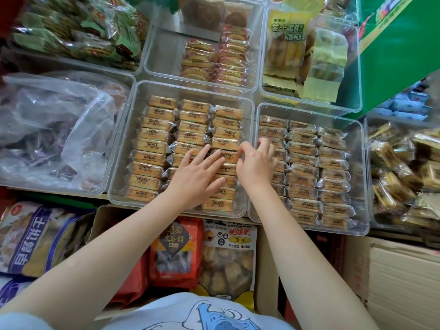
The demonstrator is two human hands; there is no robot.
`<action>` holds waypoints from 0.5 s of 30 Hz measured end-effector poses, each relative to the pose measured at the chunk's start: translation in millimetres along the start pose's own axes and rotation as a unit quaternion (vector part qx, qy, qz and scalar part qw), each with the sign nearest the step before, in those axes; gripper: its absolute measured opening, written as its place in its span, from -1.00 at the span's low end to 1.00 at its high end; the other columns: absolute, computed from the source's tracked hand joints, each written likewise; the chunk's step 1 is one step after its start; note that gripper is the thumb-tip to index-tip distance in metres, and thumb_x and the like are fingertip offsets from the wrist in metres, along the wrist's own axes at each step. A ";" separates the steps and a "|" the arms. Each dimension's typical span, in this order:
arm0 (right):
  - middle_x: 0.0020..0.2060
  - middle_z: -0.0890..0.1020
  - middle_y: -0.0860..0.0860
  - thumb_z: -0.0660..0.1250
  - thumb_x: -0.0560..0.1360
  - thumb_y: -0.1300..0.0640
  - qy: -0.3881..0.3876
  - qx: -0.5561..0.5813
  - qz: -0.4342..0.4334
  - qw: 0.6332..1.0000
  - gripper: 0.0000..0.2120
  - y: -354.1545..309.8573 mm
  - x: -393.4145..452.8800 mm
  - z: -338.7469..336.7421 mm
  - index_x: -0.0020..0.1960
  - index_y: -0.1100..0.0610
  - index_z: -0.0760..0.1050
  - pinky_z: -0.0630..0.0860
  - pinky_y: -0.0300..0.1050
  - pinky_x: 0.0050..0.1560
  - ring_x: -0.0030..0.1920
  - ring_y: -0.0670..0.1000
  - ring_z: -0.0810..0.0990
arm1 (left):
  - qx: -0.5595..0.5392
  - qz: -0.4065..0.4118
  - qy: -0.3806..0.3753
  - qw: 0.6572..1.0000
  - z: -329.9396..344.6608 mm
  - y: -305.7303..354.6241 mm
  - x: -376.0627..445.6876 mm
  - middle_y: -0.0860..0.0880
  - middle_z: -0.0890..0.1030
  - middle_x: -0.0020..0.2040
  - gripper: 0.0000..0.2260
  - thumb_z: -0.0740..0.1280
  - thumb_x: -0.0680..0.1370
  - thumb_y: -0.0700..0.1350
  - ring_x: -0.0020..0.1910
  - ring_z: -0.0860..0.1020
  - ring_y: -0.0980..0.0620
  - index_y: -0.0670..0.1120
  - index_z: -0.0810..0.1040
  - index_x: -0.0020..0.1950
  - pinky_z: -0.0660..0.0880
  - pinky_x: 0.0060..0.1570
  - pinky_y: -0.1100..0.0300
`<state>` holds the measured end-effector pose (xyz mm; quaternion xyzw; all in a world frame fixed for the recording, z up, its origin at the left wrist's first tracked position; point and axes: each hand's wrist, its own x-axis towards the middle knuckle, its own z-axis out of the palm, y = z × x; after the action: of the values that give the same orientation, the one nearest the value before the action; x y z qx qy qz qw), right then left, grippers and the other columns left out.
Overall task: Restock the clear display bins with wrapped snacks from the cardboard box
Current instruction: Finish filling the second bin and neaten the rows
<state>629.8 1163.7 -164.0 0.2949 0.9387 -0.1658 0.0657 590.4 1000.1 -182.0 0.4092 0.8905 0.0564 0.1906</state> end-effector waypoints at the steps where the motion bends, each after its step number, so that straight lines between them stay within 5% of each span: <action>1: 0.42 0.32 0.13 0.28 0.58 0.17 -0.010 -0.007 0.001 1.000 -0.88 0.6 0.7 -1.5 0.04 -0.01 0.54 0.24 0.18 0.36 0.47 0.18 0.19 | 0.001 0.001 -0.001 1.000 0.2 -0.6 0.4 0.06 0.02 0.65 -0.28 -0.31 0.57 0.33 0.63 -0.17 0.02 0.06 0.08 0.64 -0.19 0.57 -0.09; 7: 0.34 0.42 0.16 0.27 0.59 0.05 0.080 0.017 -0.034 0.996 -0.82 0.8 12.2 -13.2 0.08 0.08 0.62 0.28 0.15 0.32 0.40 0.19 0.31 | -0.004 0.024 0.038 0.999 -3.3 -3.7 2.6 0.03 -0.09 0.65 -0.35 -0.22 0.63 0.30 0.61 -0.25 0.01 0.02 -0.02 0.65 -0.26 0.58 -0.05; 10: 0.40 0.36 0.19 0.23 0.62 -0.03 0.037 -0.023 -0.021 0.999 -0.75 -4.8 26.5 -8.5 0.20 0.06 0.54 0.25 0.18 0.36 0.45 0.21 0.25 | 0.006 0.012 0.034 0.999 -2.7 -1.8 12.0 0.00 -0.16 0.64 -0.37 -0.27 0.63 0.26 0.61 -0.28 -0.01 0.01 -0.11 0.65 -0.27 0.58 -0.07; 15: 0.37 0.35 0.19 0.23 0.63 -0.07 0.006 -0.050 0.000 0.999 -0.74 -11.6 36.5 -2.1 0.13 0.08 0.54 0.27 0.17 0.33 0.42 0.22 0.25 | 0.022 -0.020 0.040 0.999 6.8 12.4 32.5 -0.04 -0.19 0.65 -0.38 -0.37 0.63 0.20 0.60 -0.31 -0.03 -0.03 -0.19 0.65 -0.32 0.55 -0.09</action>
<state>593.3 1174.9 -166.9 0.2923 0.9462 -0.1170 0.0746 582.5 1032.3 -194.5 0.3925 0.9066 0.0490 0.1467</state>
